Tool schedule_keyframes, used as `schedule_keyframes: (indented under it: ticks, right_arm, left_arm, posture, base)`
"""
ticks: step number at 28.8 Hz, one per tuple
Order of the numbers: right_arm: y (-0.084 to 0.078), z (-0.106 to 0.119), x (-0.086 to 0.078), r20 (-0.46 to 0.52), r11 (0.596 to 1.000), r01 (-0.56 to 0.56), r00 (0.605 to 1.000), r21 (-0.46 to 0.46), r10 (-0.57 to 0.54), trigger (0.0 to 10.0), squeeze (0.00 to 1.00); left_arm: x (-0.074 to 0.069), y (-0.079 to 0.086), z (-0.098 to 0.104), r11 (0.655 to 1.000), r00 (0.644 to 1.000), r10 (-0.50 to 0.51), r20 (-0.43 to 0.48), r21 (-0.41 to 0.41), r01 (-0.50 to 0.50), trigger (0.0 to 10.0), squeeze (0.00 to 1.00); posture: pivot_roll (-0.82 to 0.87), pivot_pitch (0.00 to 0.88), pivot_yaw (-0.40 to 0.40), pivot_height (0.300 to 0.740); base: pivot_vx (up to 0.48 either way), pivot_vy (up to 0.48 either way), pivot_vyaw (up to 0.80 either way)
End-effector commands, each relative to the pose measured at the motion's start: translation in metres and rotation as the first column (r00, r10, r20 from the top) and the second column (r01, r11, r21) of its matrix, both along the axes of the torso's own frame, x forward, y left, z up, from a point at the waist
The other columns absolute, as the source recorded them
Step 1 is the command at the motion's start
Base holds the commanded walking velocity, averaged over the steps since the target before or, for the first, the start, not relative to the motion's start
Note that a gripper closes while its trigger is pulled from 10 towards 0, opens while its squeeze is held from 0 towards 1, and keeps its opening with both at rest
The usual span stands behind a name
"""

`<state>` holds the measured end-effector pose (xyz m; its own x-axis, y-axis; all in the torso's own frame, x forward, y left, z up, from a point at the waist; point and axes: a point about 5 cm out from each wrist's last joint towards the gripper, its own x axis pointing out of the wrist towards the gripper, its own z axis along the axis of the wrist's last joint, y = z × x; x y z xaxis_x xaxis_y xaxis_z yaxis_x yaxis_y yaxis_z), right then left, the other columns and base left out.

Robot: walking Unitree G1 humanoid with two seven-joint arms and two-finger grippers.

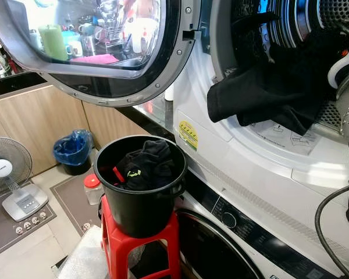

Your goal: Clothes washing

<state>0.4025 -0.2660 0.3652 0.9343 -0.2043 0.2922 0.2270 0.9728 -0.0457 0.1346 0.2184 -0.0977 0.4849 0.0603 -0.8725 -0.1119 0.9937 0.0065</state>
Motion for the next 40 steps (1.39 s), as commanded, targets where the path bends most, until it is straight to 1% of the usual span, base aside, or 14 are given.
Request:
schedule_keyframes:
  ticks: [1,5,6,9,10,12,13,17,18,23,27,32,37,40]
  right_arm:
    - [-0.009,0.007,-0.006,0.013,0.998,0.063,0.998,-0.028,-0.062,10.0,0.00]
    - [-0.019,0.010,-0.010,0.026,0.993,0.115,0.993,-0.037,-0.114,10.0,0.00]
    - [-0.023,0.013,-0.013,0.043,0.994,0.109,0.993,0.011,-0.110,10.0,0.00]
    - [-0.026,0.013,-0.013,0.038,0.993,0.085,0.995,0.079,-0.088,10.0,0.00]
    - [-0.024,0.008,-0.011,0.012,0.993,0.043,0.999,0.110,-0.045,10.0,0.00]
    - [-0.023,0.004,-0.010,0.000,0.991,0.021,1.000,0.129,-0.022,10.0,0.00]
    - [-0.017,-0.002,-0.007,-0.023,0.990,-0.033,0.999,0.136,0.037,10.0,0.00]
    - [-0.009,-0.010,-0.007,-0.029,0.973,-0.152,0.987,0.175,0.160,10.0,0.00]
    - [-0.009,-0.010,-0.007,-0.027,0.972,-0.158,0.986,0.175,0.165,10.0,0.00]
    - [-0.014,-0.005,-0.021,0.000,0.958,-0.212,0.976,0.195,0.216,10.0,0.00]
    - [-0.009,-0.002,-0.032,0.017,0.940,-0.261,0.964,0.218,0.264,10.0,0.00]
    - [-0.007,0.002,-0.051,0.035,0.935,-0.268,0.963,0.231,0.268,10.0,0.00]
    - [-0.005,0.000,-0.061,0.035,0.931,-0.282,0.959,0.233,0.282,10.0,0.00]
    - [-0.007,-0.003,-0.067,0.055,0.925,-0.303,0.953,0.228,0.299,10.0,0.00]
  left_arm:
    - [-0.008,-0.002,-0.003,1.000,0.999,-0.006,-0.034,-0.003,0.006,10.0,0.00]
    - [-0.008,-0.002,-0.004,1.000,0.999,-0.011,-0.038,-0.003,0.011,10.0,0.00]
    - [-0.008,-0.002,-0.003,1.000,0.999,-0.009,-0.038,-0.002,0.009,10.0,0.00]
    - [-0.008,-0.002,-0.003,1.000,0.999,-0.006,-0.038,-0.001,0.006,10.0,0.00]
    - [-0.008,-0.002,-0.003,1.000,0.999,-0.005,-0.038,-0.002,0.004,10.0,0.00]
    - [-0.007,-0.002,-0.003,1.000,0.999,-0.004,-0.038,-0.003,0.004,10.0,0.00]
    - [-0.007,-0.002,-0.003,1.000,0.999,-0.004,-0.037,-0.004,0.004,10.0,0.00]
    - [-0.008,-0.004,-0.004,1.000,0.999,-0.001,-0.035,-0.008,0.001,10.0,0.00]
    - [-0.008,-0.004,-0.004,1.000,0.999,-0.001,-0.036,-0.008,0.001,10.0,0.00]
    - [-0.011,-0.003,-0.005,1.000,0.999,0.002,-0.043,-0.008,-0.002,10.0,0.00]
    - [-0.012,-0.004,-0.005,1.000,0.999,0.005,-0.041,-0.010,-0.005,10.0,0.00]
    - [-0.012,-0.005,-0.005,1.000,0.999,0.010,-0.040,-0.012,-0.010,10.0,0.00]
    - [-0.011,-0.006,-0.005,1.000,0.999,0.011,-0.038,-0.014,-0.012,10.0,0.00]
    - [-0.011,-0.007,-0.005,1.000,0.999,0.012,-0.039,-0.016,-0.012,10.0,0.00]
  posture:
    - [0.08,0.048,-0.002,0.740]
    - [0.07,0.048,-0.002,0.740]
    - [0.07,0.047,-0.003,0.740]
    - [0.07,0.047,-0.006,0.740]
    - [0.07,0.047,-0.007,0.740]
    - [0.07,0.047,-0.007,0.740]
    - [0.07,0.047,-0.008,0.740]
    - [0.07,0.051,-0.014,0.740]
    - [0.07,0.051,-0.015,0.740]
    - [0.06,0.060,-0.018,0.740]
    - [0.05,0.062,-0.023,0.740]
    - [0.05,0.063,-0.033,0.740]
    - [0.05,0.065,-0.034,0.740]
    - [0.04,0.064,-0.039,0.740]
  base:
    - [0.000,0.000,0.00]
    - [0.000,0.000,0.00]
    - [0.000,0.000,0.00]
    - [0.000,0.000,0.00]
    - [0.000,0.000,0.00]
    - [0.000,0.000,0.00]
    - [0.000,0.000,0.00]
    - [0.000,0.000,0.00]
    - [0.000,0.000,0.00]
    - [0.000,0.000,0.00]
    - [0.000,0.000,0.00]
    - [0.000,0.000,0.00]
    - [0.000,0.000,0.00]
    - [0.000,0.000,0.00]
